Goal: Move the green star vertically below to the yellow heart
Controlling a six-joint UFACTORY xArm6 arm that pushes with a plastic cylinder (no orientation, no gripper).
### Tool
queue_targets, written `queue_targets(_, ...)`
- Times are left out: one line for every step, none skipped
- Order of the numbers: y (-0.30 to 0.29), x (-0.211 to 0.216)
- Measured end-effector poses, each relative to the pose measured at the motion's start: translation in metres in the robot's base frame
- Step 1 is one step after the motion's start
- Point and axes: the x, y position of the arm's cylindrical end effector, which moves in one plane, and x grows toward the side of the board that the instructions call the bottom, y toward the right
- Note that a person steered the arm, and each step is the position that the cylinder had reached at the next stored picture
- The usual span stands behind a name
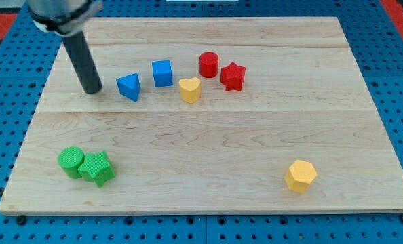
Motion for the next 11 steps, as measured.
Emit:
queue_targets(0.047, -0.004)
queue_targets(0.076, 0.037)
queue_targets(0.08, 0.04)
queue_targets(0.082, 0.041)
queue_targets(0.077, 0.048)
queue_targets(0.055, 0.048)
queue_targets(-0.058, 0.078)
queue_targets(-0.099, 0.096)
queue_targets(-0.086, 0.173)
queue_targets(0.018, 0.194)
queue_targets(0.102, 0.174)
